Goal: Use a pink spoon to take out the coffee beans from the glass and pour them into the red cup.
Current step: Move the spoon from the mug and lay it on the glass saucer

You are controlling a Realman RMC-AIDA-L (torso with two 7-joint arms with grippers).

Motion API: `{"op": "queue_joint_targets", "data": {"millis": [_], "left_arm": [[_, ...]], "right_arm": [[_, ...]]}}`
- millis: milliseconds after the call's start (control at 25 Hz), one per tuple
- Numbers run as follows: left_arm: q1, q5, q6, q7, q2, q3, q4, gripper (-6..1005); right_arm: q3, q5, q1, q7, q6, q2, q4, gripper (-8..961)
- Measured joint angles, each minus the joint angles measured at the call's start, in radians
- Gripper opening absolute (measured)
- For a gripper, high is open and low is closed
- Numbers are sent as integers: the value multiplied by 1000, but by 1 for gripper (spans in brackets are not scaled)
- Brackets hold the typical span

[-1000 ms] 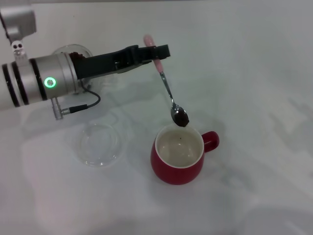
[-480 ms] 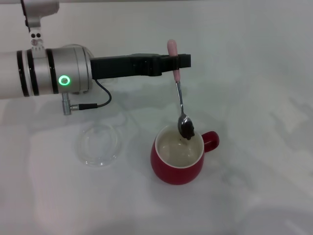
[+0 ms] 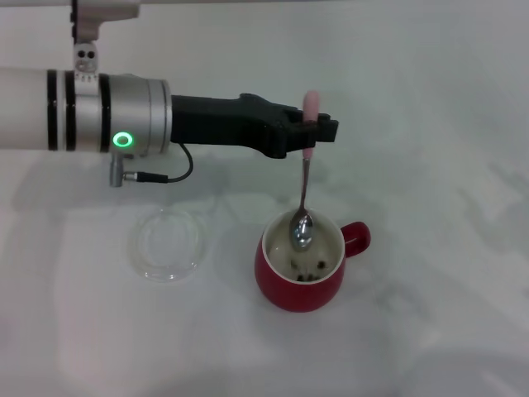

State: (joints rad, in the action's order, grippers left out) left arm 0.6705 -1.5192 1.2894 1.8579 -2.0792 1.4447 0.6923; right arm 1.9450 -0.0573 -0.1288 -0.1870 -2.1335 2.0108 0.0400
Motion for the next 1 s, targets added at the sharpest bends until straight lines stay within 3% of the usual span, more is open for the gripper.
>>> {"op": "queue_joint_targets", "data": {"millis": [400,680,1000], "left_arm": [[-51,38,11,35,7,-3,93,127],[-240,53,72,67,11,-142,214,126],[-425,54,96,64,11,-259,209,126]], "right_arm": [[0,-1,0,-11,-1,-2,0,604],[-3,-3,6,-14,-10,-6,0,604],[-80,-4,6,-91,-12,-15,-9,604]]}}
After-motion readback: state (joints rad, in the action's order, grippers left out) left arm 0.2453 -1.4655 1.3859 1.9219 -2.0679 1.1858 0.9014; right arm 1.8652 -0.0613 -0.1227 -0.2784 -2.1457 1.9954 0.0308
